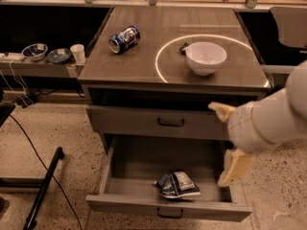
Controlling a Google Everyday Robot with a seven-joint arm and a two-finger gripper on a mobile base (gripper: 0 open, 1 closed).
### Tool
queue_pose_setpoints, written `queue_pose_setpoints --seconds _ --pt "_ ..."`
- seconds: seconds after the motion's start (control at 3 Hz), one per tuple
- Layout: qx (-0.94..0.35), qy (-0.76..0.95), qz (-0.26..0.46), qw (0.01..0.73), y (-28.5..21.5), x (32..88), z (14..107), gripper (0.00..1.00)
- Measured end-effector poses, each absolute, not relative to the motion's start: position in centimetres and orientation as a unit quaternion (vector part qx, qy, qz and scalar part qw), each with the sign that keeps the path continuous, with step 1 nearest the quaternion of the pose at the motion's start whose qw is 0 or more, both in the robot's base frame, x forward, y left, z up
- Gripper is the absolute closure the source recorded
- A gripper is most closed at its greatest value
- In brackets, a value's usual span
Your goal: Pick blue chip bag from middle drawer and place on counter
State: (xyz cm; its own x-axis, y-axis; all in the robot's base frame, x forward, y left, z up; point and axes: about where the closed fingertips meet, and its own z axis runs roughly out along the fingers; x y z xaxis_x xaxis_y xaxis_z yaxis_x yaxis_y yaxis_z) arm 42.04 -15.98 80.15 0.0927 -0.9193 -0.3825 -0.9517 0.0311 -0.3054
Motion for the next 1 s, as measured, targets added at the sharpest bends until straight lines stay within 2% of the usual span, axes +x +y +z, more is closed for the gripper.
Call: queue_pose_setpoints --seconds 0.33,1.0 --pt "-0.701 0.663 0.08 0.249 -15.7 42.5 73.0 0.0" --pt "-0.695 0.667 0.115 0.244 -14.6 43.6 68.3 0.0"
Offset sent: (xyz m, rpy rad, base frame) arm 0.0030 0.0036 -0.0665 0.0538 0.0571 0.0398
